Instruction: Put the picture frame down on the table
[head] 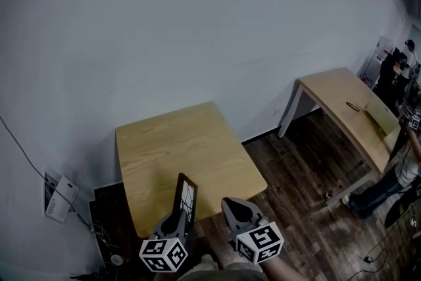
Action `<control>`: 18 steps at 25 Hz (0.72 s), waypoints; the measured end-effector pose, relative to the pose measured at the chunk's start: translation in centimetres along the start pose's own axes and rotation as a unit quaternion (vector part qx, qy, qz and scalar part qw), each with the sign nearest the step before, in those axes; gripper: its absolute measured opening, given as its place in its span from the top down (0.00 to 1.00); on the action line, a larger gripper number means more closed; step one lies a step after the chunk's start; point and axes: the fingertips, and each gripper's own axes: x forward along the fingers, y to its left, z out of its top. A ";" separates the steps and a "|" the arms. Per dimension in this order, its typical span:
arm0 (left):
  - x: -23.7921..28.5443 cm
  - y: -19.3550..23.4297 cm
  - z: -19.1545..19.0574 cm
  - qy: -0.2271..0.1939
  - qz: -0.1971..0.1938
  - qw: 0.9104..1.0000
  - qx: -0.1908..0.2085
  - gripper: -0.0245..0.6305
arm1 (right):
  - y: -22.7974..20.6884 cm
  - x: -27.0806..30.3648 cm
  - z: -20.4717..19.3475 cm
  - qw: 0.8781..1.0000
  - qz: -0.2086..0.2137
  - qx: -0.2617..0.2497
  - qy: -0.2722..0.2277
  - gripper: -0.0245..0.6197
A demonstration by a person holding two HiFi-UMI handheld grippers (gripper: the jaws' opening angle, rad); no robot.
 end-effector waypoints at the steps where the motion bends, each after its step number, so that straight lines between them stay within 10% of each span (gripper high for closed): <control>1: 0.1 0.3 0.0 0.001 0.002 1.000 0.000 0.90 | 0.0 0.3 0.0 1.000 0.001 0.001 0.001 0.96; 18: 3.3 3.8 0.7 -0.004 0.042 0.999 -0.024 0.90 | -1.6 5.3 0.2 0.999 0.036 -0.006 0.006 0.96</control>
